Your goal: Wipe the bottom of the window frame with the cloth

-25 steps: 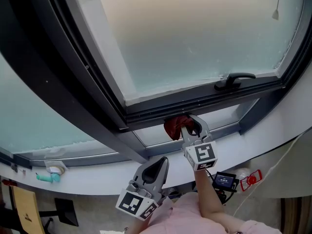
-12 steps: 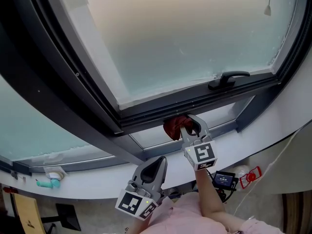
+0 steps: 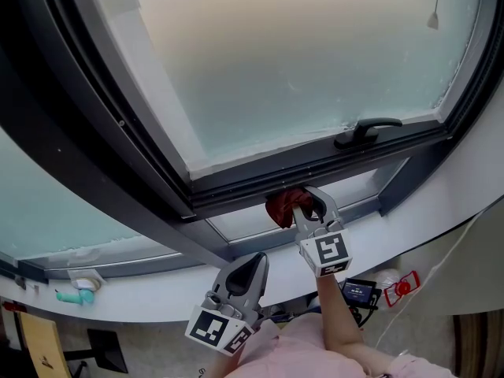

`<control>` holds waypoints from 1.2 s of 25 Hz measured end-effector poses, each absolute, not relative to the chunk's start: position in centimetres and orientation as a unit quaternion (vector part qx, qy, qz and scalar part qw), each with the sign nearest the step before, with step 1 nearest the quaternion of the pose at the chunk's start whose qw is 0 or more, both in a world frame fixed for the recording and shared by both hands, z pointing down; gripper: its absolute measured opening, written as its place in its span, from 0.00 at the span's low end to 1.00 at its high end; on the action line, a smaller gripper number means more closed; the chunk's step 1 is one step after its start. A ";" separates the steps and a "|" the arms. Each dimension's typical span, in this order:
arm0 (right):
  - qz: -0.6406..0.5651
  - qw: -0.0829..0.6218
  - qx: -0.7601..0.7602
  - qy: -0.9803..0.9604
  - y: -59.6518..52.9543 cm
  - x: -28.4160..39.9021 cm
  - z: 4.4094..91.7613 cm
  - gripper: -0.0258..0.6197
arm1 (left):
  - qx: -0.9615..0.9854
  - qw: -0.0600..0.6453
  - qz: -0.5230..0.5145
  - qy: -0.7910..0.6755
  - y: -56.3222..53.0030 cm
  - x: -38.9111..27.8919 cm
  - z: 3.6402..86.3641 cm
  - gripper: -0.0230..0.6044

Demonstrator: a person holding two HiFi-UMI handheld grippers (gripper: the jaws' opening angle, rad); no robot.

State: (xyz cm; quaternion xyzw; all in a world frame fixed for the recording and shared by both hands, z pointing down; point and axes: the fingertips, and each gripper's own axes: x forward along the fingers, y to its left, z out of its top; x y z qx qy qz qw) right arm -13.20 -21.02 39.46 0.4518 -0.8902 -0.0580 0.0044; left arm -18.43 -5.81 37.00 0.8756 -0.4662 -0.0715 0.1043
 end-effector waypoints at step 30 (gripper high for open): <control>-0.051 -0.003 0.489 -0.871 -23.3 -6.7 39.5 0.13 | 0.892 0.101 -0.059 -0.437 -8.1 -12.7 36.8 0.04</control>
